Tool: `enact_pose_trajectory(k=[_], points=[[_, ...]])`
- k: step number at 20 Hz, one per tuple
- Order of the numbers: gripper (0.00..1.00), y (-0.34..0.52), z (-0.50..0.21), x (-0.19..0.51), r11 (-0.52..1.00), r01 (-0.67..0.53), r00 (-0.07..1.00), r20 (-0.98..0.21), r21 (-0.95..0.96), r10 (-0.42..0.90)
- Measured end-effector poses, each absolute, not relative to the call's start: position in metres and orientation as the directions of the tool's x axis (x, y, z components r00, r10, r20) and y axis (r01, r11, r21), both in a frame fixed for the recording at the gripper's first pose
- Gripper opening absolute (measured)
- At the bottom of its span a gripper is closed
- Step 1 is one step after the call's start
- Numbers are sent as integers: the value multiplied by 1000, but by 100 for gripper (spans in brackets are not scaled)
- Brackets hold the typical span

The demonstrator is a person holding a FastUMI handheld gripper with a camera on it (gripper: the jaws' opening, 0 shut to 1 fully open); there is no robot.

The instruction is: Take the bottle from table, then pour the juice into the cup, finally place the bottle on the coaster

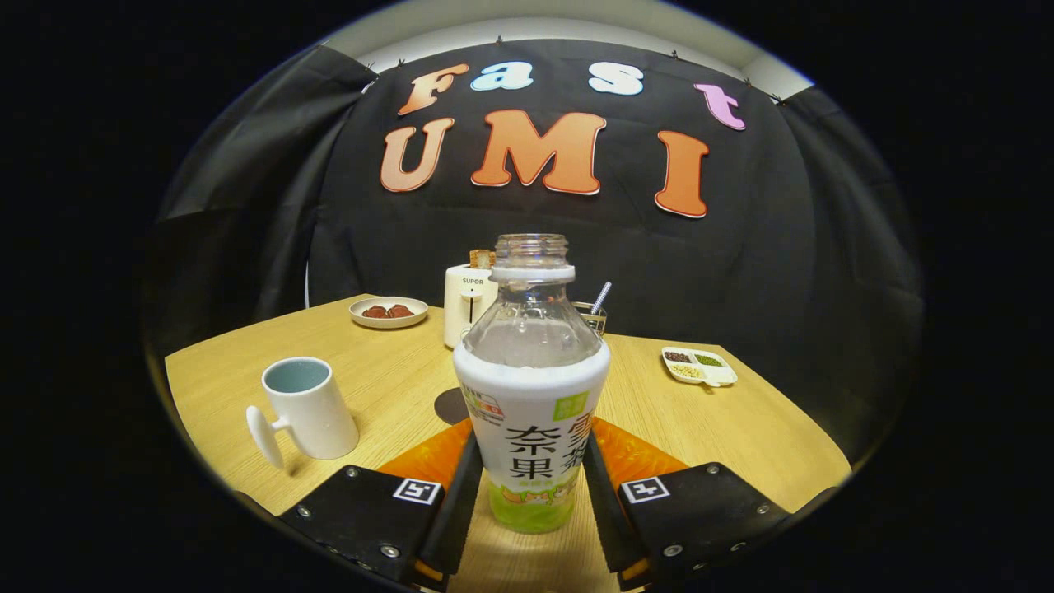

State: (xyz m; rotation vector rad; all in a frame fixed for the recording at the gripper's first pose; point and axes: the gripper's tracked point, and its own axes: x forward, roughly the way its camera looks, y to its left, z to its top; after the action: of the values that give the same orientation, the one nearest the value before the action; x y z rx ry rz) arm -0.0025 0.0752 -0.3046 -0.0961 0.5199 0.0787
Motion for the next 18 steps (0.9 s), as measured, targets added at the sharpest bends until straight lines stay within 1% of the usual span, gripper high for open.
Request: enact_pose_trajectory(k=[8,9,12,18], points=[[65,76,-273,3,944,-169,897,-441,-283,29],[63,77,-270,4,936,-178,898,-438,-305,28],[63,85,-264,7,912,-203,907,-419,-358,38],[63,105,-260,13,786,-273,924,-378,-555,55]])
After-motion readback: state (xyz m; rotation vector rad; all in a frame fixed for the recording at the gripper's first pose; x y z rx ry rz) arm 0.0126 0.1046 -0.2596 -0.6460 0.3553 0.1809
